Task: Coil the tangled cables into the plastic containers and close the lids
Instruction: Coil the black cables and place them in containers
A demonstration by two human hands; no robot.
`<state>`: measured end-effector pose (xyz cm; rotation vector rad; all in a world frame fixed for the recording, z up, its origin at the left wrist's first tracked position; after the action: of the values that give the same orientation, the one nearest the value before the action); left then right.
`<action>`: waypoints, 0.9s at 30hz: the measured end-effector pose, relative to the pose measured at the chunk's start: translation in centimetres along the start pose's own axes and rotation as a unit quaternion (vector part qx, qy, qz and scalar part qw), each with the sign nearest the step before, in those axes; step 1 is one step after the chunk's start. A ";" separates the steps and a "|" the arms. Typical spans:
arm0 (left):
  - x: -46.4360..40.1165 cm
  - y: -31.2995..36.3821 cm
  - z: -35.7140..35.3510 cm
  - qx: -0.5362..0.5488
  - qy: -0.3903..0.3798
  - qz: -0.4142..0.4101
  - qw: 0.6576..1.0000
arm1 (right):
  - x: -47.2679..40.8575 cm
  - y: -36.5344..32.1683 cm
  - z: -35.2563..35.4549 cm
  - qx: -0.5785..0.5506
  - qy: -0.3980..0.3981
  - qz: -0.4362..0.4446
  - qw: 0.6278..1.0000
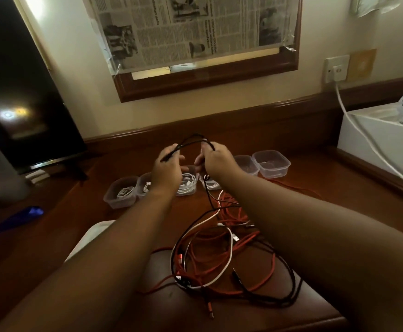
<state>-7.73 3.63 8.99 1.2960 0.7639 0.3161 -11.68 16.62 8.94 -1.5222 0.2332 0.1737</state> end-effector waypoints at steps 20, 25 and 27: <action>0.9 4.6 2.6 -0.212 -0.064 -0.148 0.964 | 3.2 -7.8 8.5 0.254 -0.036 0.041 0.966; 5.4 8.8 5.3 -0.328 -0.245 -0.194 0.891 | 6.4 -5.4 10.0 0.297 -0.201 -0.104 0.928; 7.5 9.8 6.5 -0.369 -0.305 -0.181 0.859 | 7.1 -5.5 10.3 0.342 -0.194 -0.061 0.917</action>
<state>3.95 6.09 16.24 0.4445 0.2651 -0.1174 -3.01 26.44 12.78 -0.7767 -0.1185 0.2584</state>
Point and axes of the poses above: each hand's wrist, its own x-axis away from the middle knuckle, its own z-axis out of the back of the hand, y = z × x, the point moved 6 cm from there along -x, towards the middle knuckle, and after that the axes turned 13 degrees about y, right-handed, at the moved point
